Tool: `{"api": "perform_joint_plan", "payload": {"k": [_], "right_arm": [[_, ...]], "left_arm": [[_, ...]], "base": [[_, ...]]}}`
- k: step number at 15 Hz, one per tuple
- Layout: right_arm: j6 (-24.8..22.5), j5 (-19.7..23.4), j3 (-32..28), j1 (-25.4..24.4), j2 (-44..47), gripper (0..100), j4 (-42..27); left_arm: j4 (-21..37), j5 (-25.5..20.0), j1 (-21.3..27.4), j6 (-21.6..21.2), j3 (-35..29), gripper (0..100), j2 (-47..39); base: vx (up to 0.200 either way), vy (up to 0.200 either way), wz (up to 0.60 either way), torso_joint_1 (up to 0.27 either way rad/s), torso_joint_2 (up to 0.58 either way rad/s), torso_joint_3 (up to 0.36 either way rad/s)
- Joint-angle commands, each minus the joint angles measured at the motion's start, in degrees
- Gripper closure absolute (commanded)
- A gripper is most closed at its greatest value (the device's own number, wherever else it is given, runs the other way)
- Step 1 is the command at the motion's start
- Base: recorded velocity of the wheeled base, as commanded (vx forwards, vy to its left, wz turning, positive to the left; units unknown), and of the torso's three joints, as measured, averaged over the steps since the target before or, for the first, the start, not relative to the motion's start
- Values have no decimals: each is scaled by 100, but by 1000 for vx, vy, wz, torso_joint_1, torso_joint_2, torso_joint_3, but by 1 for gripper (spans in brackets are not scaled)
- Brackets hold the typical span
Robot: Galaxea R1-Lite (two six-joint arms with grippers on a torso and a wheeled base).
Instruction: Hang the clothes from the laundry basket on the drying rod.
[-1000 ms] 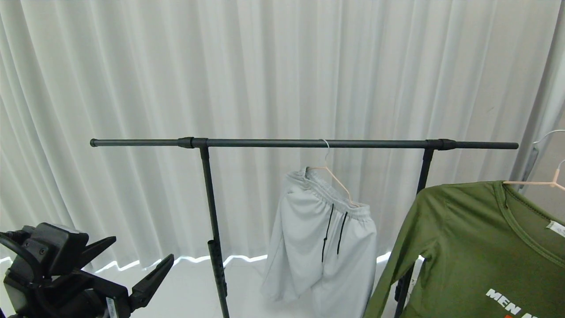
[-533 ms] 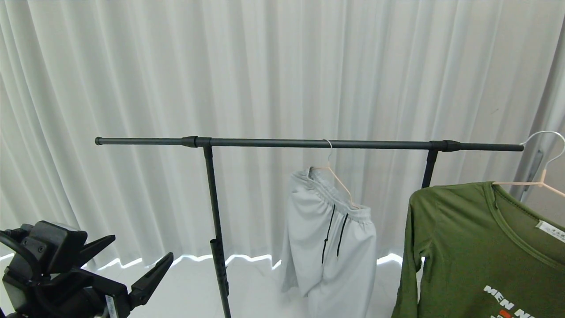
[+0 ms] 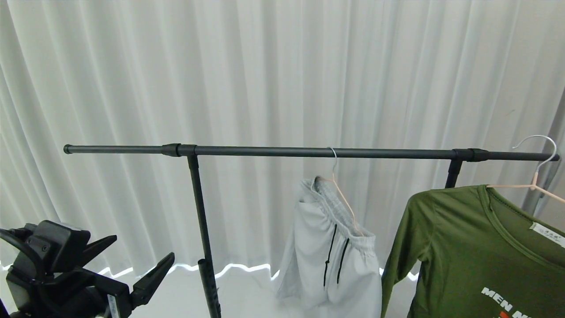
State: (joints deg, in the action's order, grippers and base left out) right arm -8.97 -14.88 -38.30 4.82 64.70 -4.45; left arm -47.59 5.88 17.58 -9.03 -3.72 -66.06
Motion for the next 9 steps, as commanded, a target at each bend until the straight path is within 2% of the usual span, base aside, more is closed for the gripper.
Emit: {"api": "perform_joint_plan", "payload": {"k": [1,4,9], "right_arm": [[1,3,-2,-77,78,100,-3],[18,-6,-19,-332,263,100,14],[18,-85,-265,-499,1071,100,524]], "left_arm": [[-4,1,0,-2,3,0,-12],[-4,1,0,-2,29,0,-12],[-4,-34,0,-20,91,0,14]], "base": [[200,0,0,2,-2,7],[200,0,0,2,2,1],[0,0,0,0,0,0]]}}
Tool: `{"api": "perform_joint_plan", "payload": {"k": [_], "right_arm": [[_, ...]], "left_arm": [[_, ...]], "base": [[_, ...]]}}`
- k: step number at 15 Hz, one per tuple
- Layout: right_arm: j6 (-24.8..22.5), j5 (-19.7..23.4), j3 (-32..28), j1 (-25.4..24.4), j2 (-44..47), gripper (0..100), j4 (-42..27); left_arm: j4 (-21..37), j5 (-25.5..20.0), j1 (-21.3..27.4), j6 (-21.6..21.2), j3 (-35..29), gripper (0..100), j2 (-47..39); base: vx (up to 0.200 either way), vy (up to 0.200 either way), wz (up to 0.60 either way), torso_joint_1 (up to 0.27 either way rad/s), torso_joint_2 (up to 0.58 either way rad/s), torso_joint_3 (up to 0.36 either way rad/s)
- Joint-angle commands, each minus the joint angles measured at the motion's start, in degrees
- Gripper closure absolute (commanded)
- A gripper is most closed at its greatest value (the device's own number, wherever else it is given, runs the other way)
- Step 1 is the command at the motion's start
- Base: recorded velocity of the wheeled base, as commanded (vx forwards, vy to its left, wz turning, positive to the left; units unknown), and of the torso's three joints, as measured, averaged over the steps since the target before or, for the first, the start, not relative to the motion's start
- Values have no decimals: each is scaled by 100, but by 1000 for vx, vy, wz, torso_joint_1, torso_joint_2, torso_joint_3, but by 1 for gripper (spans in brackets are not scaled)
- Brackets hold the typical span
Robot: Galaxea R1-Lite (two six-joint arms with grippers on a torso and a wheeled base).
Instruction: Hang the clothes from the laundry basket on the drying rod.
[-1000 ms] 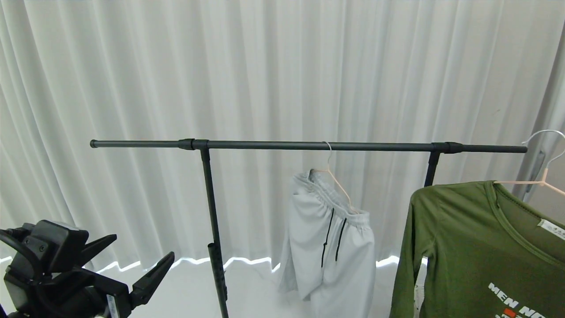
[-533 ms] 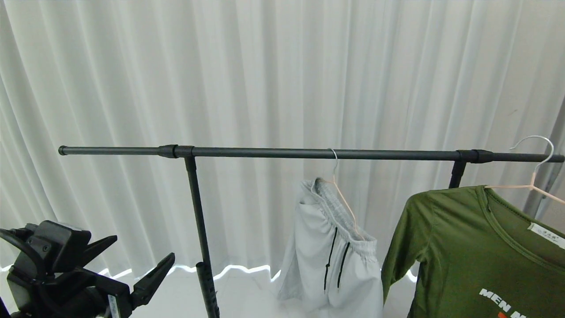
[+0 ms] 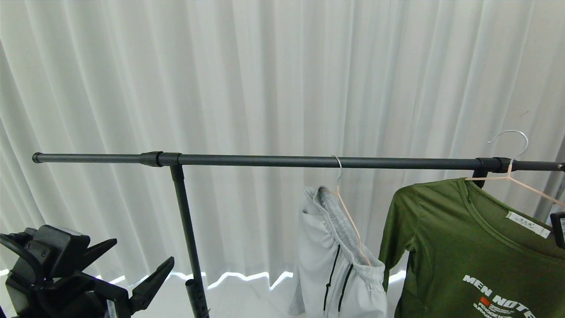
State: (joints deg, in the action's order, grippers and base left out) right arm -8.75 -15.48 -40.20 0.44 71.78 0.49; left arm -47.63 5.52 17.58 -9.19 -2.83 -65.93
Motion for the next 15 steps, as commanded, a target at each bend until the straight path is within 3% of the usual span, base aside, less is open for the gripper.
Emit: {"api": "perform_joint_plan", "payload": {"k": [1,8,15], "right_arm": [[5,-78,-128,-105,601,100,74],[58,-315,-497,-316,1901,100,663],[102,-359,-462,-527,1972,100,690]], "left_arm": [[-1,1,0,5,-7,0,-17],[-10,1,-9,-4,-7,0,27],[-1,1,-9,-4,2,0,36]], "base": [[0,0,0,0,0,0],[0,0,0,0,0,0],[0,0,0,0,0,0]]}}
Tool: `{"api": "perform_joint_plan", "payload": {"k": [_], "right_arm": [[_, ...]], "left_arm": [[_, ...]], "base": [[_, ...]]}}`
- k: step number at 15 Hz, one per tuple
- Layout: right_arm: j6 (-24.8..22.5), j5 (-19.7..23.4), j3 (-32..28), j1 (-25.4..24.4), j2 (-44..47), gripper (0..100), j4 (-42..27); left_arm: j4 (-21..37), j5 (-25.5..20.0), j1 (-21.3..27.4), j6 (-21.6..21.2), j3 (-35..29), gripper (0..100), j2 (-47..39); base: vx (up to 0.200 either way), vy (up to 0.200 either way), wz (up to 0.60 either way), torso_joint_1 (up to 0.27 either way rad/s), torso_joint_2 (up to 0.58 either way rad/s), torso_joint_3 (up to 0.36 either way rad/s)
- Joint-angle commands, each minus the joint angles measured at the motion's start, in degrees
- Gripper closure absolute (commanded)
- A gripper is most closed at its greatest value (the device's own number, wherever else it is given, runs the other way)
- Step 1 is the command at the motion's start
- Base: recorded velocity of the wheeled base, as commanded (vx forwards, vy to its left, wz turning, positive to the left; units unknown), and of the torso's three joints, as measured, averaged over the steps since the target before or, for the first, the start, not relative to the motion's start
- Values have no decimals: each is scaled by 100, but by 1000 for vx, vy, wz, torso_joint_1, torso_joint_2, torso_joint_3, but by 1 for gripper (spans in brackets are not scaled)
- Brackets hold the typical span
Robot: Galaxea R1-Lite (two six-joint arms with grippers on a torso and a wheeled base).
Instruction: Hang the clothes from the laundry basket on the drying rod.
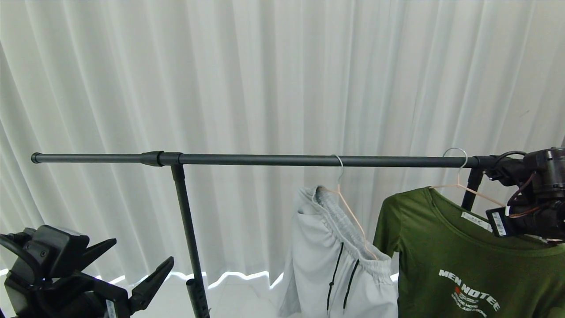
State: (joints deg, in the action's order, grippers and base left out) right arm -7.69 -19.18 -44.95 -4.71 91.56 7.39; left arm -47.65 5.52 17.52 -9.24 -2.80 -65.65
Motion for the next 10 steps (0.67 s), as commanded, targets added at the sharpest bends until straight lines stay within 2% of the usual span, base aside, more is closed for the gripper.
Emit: {"api": "perform_joint_plan", "payload": {"k": [1,6,7,10], "right_arm": [[-4,2,91,-57,-33,100,8],[-4,2,232,-136,-156,100,8],[5,19,250,-136,-192,0,8],[470,19,408,-320,-517,0,17]], "left_arm": [[2,1,-3,1,-1,0,8],[2,1,-3,-8,8,0,-10],[2,1,-3,-8,8,0,-10],[2,1,-3,-60,8,0,-10]], "base": [[0,0,0,0,0,0],[0,0,0,0,0,0],[0,0,0,0,0,0],[0,0,0,0,0,0]]}}
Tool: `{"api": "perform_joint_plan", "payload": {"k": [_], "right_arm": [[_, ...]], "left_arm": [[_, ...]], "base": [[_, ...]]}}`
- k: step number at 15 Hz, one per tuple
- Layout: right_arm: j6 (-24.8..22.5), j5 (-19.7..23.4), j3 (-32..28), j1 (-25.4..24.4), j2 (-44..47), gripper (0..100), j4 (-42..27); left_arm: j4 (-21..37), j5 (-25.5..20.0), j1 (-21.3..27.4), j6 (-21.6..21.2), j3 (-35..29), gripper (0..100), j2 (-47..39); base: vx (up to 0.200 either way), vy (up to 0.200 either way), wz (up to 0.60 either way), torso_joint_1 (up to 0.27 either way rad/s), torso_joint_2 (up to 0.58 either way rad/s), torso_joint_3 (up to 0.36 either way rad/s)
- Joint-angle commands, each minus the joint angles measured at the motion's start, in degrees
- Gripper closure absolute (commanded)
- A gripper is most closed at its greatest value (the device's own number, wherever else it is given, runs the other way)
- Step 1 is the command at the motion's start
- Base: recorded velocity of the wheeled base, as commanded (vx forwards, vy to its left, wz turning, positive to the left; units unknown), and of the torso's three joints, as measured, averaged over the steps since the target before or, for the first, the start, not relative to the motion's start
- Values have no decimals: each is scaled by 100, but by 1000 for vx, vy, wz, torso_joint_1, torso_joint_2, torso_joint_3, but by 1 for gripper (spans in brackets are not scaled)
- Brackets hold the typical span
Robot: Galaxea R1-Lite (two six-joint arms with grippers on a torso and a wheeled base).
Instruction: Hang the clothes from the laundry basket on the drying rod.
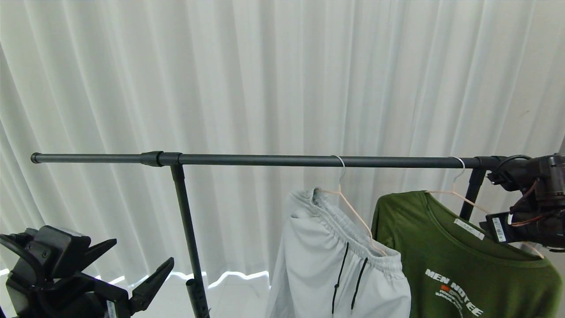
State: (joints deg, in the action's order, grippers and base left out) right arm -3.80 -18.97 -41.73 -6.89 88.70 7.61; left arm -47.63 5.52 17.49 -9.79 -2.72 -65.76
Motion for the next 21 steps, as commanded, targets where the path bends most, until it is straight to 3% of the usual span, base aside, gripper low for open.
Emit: {"api": "perform_joint_plan", "payload": {"k": [1,5,7,9,11,13,15,17,21], "right_arm": [[292,7,244,-234,-520,0,-5],[1215,297,1070,-858,-2199,0,136],[1602,350,2072,-1043,-3368,0,487],[1620,631,2696,-1016,-4089,0,496],[1505,983,2723,-1008,-4229,0,479],[1470,992,2863,-568,-4036,0,461],[846,1036,2898,-85,-3974,0,487],[530,1036,3074,-85,-3966,0,505],[547,1036,3092,-85,-3957,0,496]], "left_arm": [[-1,10,0,-5,-1,0,1],[-1,28,-44,-5,-27,0,-34],[-1,45,-246,-5,-36,0,1],[-1,28,-580,65,237,0,10],[184,19,-616,188,272,0,89],[201,19,-642,487,272,0,160],[201,19,-642,706,272,0,195],[193,28,-642,715,272,0,212],[193,45,-642,671,272,0,502]], "base": [[0,0,0,0,0,0],[0,0,0,0,0,0],[0,0,0,0,0,0],[0,0,0,0,0,0],[0,0,0,0,0,0],[0,0,0,0,0,0],[0,0,0,0,0,0],[0,0,0,0,0,0],[0,0,0,0,0,0]]}}
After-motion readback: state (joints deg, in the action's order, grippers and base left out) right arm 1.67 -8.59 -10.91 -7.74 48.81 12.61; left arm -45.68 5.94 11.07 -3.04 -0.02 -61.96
